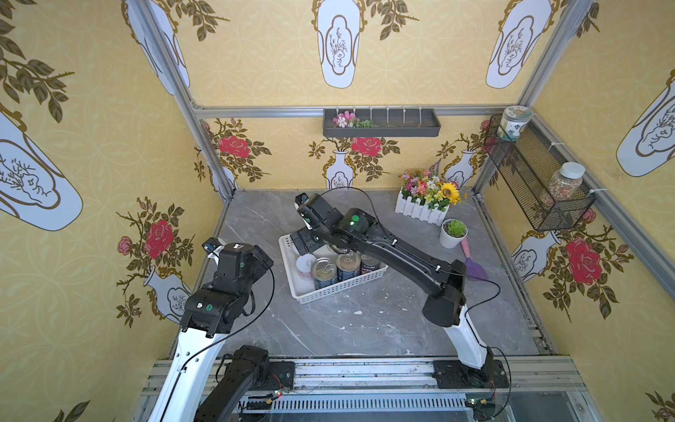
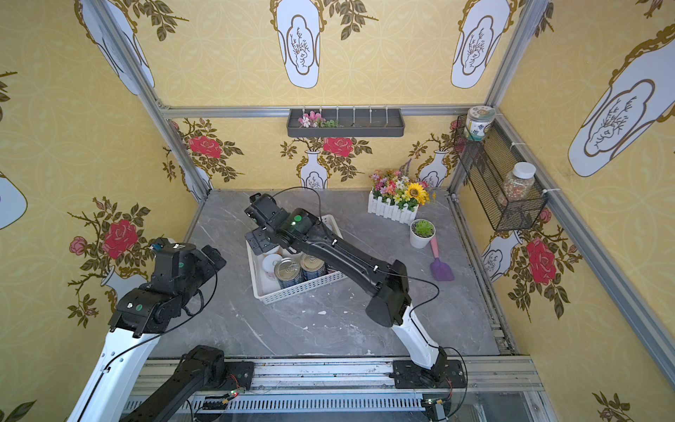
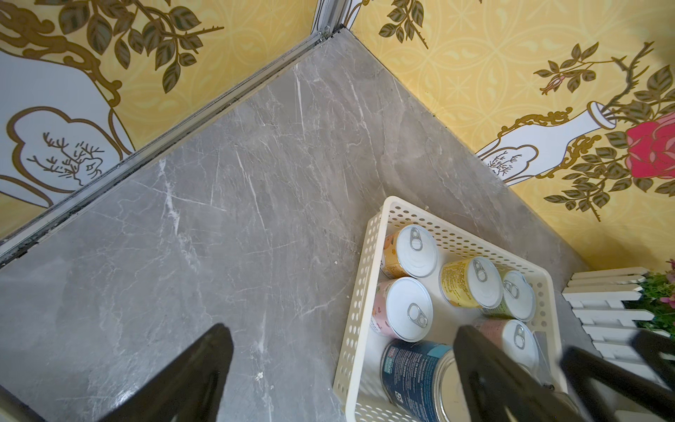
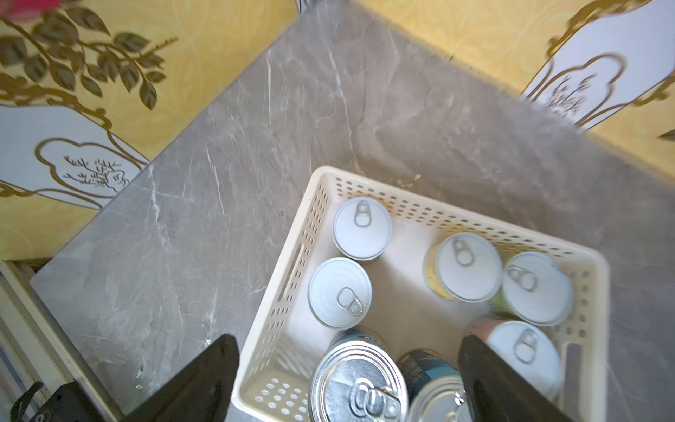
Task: Put the canned food in the basket
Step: Reset both arms
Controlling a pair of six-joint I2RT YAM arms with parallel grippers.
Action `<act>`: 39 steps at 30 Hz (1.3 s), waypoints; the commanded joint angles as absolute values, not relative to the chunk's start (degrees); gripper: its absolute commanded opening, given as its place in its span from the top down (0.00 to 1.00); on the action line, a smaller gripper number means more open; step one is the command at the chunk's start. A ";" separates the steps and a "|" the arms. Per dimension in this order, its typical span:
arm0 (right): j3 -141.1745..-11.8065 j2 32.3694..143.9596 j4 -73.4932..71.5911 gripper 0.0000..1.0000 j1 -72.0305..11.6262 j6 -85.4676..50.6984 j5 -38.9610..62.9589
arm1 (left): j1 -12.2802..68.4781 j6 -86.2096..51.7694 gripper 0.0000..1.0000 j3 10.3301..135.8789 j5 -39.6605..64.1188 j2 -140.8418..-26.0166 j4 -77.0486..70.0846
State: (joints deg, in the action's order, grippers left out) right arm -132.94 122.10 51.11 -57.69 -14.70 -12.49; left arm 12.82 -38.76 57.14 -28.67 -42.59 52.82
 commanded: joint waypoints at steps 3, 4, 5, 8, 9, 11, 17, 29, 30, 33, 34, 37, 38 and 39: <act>-108.37 102.26 31.26 0.03 -60.54 -7.81 -28.37 | 12.27 -37.26 0.00 53.95 -26.92 -42.12 47.28; -101.90 97.63 25.41 0.03 -61.00 -5.66 -30.55 | 12.26 -36.95 0.00 52.80 -26.19 -42.02 45.65; -94.17 92.31 18.93 0.03 -61.29 -3.49 -32.39 | 12.23 -36.18 0.00 51.85 -23.96 -42.16 43.81; -72.02 77.38 0.62 0.03 -61.05 3.20 -37.99 | 12.23 -34.95 0.00 49.49 -15.76 -42.70 38.99; -65.54 72.86 -5.06 0.03 -60.85 6.44 -40.05 | 12.22 -35.15 0.00 49.31 -14.93 -42.96 38.07; -55.03 65.76 -13.17 0.03 -59.72 10.59 -44.39 | 12.22 -33.13 0.00 50.28 -14.02 -43.22 37.30; -33.29 55.24 -25.23 0.03 -48.26 12.89 -47.33 | 12.98 -32.59 0.00 44.39 -22.69 -35.43 22.62; -19.63 68.67 -44.41 0.03 -32.17 13.68 -45.77 | 14.63 -11.95 0.00 6.05 -53.42 -48.58 -32.79; -19.84 69.50 -43.16 0.03 -30.63 11.86 -44.01 | 14.10 -5.41 0.00 1.88 -56.53 -51.77 -48.09; -20.58 72.34 -40.94 0.03 -24.57 6.74 -37.83 | 14.69 -1.91 0.00 1.91 -56.90 -52.74 -49.00; -21.45 72.54 -39.21 0.03 -24.20 5.40 -38.67 | 14.51 -2.13 0.00 1.18 -56.56 -53.01 -51.11; -22.03 71.66 -36.38 0.03 -21.15 2.74 -35.21 | 12.14 -0.69 0.00 -1.92 -49.61 -56.72 -64.72; -21.64 71.33 -37.07 0.03 -19.77 1.79 -34.80 | 10.53 -0.79 0.00 -1.21 -46.64 -58.79 -65.55; -21.58 70.81 -36.37 0.03 -18.39 0.55 -34.07 | 9.87 -2.04 0.00 0.28 -45.48 -60.84 -63.88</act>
